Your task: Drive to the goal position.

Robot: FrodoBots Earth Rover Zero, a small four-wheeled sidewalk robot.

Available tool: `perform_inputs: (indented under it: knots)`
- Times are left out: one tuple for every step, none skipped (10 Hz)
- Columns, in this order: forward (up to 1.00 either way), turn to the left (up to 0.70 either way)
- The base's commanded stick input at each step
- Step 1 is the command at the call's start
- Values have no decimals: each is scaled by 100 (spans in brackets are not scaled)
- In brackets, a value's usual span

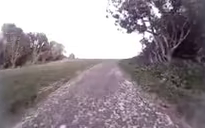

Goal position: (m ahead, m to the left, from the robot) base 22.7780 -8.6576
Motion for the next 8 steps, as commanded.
perform_inputs:
  knots:
    - [70, 0]
    - [70, 0]
    - [70, 0]
    - [70, 0]
    - [70, 0]
    - [70, 0]
    - [70, 0]
    - [70, 0]
